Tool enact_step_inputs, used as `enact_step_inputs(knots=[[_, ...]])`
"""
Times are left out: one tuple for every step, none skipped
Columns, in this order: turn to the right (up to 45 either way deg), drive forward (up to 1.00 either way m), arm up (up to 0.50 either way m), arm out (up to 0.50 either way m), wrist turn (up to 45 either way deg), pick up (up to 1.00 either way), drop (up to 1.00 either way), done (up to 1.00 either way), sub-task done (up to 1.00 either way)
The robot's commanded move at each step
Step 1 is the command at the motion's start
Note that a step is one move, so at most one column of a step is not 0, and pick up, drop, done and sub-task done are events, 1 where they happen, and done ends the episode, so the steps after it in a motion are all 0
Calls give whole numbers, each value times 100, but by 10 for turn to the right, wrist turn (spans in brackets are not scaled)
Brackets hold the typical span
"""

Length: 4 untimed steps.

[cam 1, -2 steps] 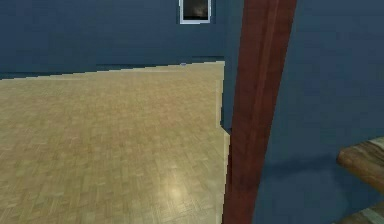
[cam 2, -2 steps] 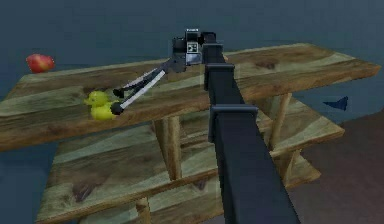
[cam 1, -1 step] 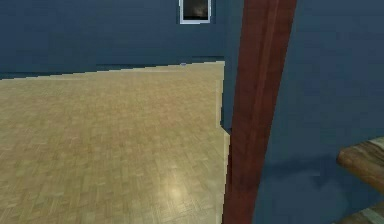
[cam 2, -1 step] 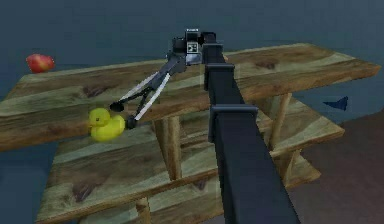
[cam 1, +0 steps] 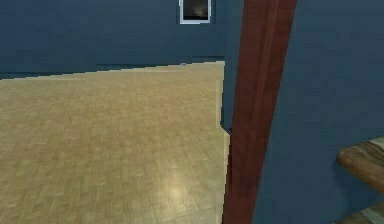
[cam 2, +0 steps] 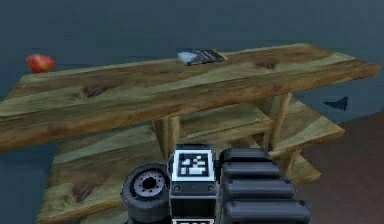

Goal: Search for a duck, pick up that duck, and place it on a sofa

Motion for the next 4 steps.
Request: enact_step_inputs(knots=[[-450, 0, 0, 0, 0, 0, 0, 0, 0], [-360, 0, 0, 0, 0, 0, 0, 0, 0], [0, 30, 0, 0, 0, 0, 0, 0, 0], [450, 0, 0, 0, 0, 0, 0, 0, 0]])
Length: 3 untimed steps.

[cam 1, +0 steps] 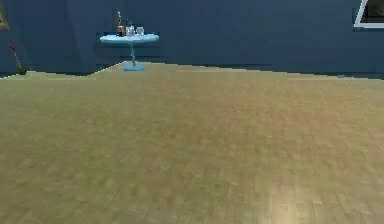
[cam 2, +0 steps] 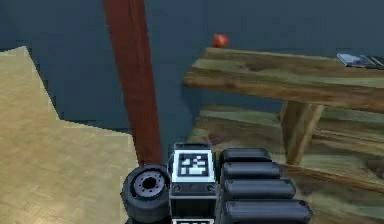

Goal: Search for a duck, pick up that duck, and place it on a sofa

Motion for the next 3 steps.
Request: enact_step_inputs(knots=[[330, 0, 0, 0, 0, 0, 0, 0, 0], [0, 100, 0, 0, 0, 0, 0, 0, 0], [90, 0, 0, 0, 0, 0, 0, 0, 0]])
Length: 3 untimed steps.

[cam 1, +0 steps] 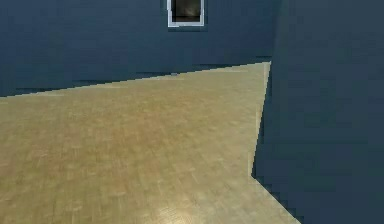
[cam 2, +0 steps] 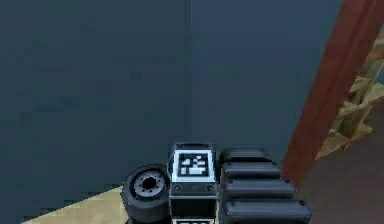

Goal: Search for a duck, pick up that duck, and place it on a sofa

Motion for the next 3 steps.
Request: enact_step_inputs(knots=[[0, 100, 0, 0, 0, 0, 0, 0, 0], [0, 50, 0, 0, 0, 0, 0, 0, 0], [180, 0, 0, 0, 0, 0, 0, 0, 0]])
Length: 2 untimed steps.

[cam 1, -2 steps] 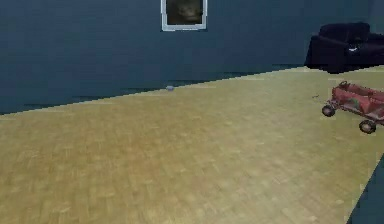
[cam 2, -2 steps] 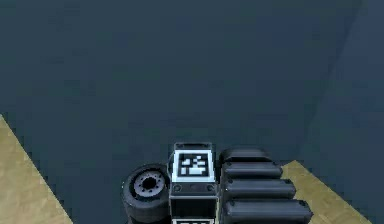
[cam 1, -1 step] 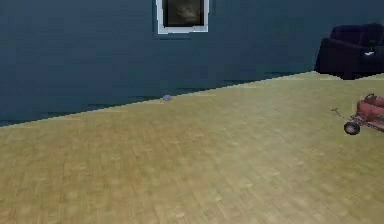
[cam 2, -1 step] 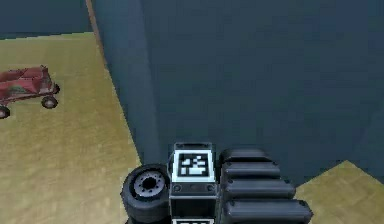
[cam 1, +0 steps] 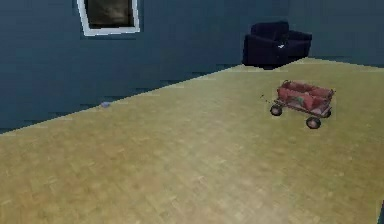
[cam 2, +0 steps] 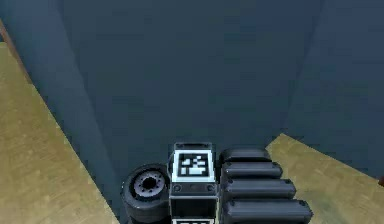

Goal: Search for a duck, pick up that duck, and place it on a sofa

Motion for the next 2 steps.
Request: enact_step_inputs(knots=[[0, 50, 0, 0, 0, 0, 0, 0, 0], [60, 0, 0, 0, 0, 0, 0, 0, 0]])
